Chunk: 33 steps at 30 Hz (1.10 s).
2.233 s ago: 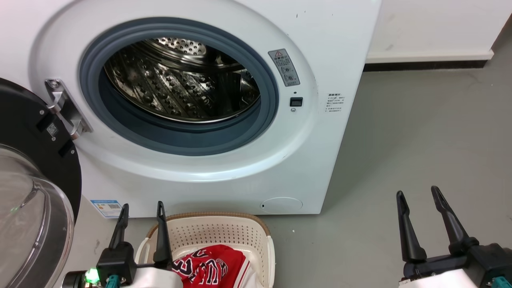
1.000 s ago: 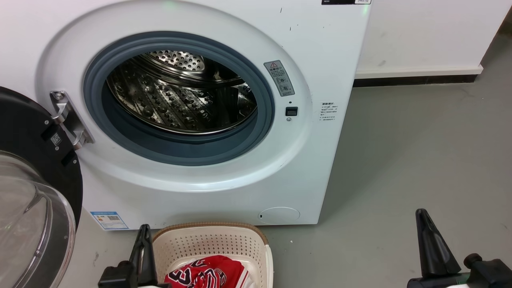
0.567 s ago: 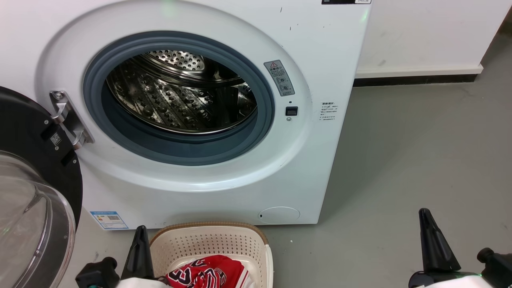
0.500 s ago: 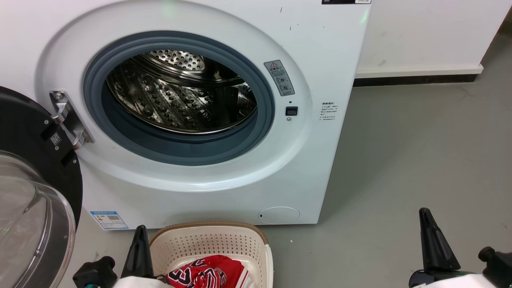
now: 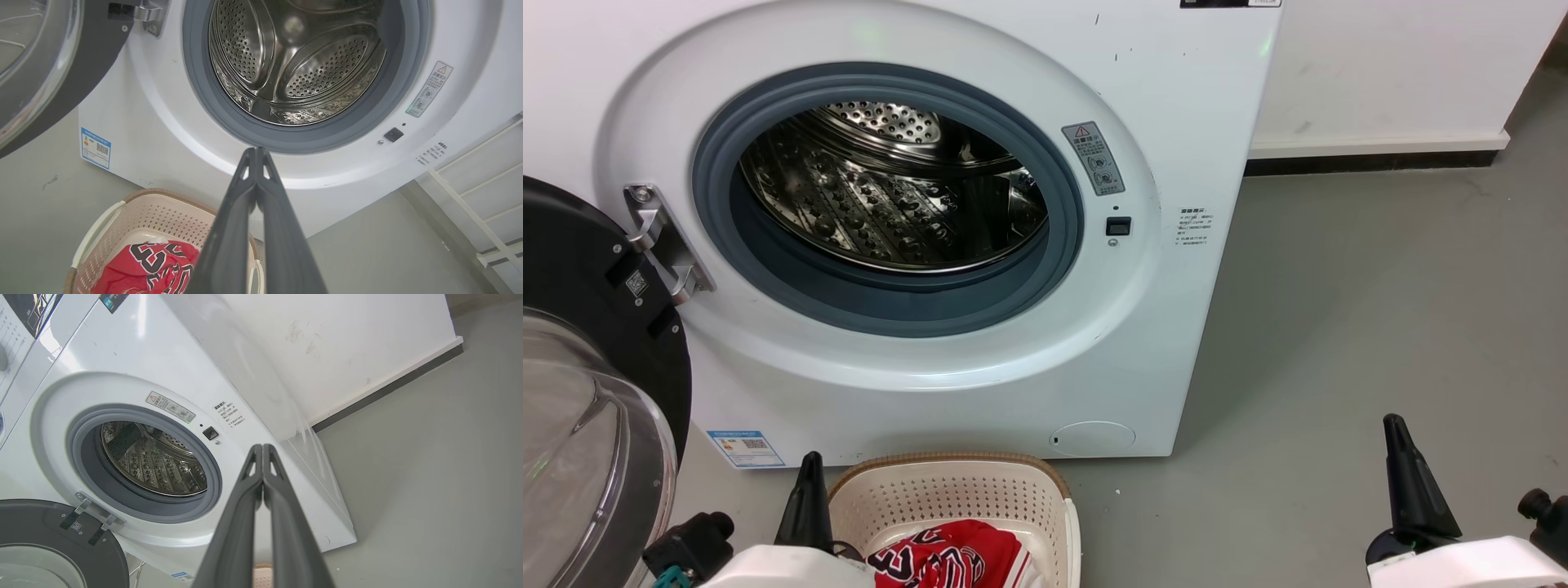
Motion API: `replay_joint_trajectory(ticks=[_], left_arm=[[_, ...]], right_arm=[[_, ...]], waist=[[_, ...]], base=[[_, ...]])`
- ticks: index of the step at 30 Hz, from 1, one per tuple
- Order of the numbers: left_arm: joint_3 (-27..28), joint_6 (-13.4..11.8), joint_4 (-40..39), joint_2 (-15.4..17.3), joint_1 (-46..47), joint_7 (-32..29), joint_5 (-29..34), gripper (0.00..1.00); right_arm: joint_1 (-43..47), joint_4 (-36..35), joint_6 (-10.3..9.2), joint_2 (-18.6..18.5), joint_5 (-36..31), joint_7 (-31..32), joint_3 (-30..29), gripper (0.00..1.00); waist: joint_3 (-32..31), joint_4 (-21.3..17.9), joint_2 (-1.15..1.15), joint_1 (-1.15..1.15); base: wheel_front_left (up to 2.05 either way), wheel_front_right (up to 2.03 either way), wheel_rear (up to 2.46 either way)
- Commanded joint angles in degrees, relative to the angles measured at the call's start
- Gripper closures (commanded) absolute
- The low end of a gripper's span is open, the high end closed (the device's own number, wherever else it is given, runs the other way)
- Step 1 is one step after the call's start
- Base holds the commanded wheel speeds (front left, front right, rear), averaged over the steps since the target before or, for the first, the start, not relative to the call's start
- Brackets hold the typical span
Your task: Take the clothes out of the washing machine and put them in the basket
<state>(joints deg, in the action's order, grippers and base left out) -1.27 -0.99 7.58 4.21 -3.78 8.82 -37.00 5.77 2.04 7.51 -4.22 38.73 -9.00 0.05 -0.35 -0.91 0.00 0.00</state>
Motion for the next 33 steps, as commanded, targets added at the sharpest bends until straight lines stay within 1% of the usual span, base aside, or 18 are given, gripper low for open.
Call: replay_joint_trajectory(ticks=[1,15,33], left_arm=[[0.2,0.4,-0.5,0.4,1.7,-0.2,-2.0,1.0],[1.0,2.2,0.8,0.7,3.4,-2.7,-13.9,1.0],[2.0,4.1,2.3,0.8,5.4,-5.7,-26.9,1.0]], right_arm=[[-1.6,-0.2,-0.01,-0.5,2.1,0.2,-0.1,1.0],[-3.9,2.3,-0.01,-0.8,13.7,2.8,-0.6,1.0],[-6.4,5.0,-0.01,-0.9,26.2,5.7,-1.4,1.0]], waist=[[0.0,0.0,0.0,0.0],[0.1,0.1,0.0,0.0],[0.2,0.3,0.0,0.0]], base=[[0.0,0.0,0.0],[0.0,0.0,0.0],[0.0,0.0,0.0]])
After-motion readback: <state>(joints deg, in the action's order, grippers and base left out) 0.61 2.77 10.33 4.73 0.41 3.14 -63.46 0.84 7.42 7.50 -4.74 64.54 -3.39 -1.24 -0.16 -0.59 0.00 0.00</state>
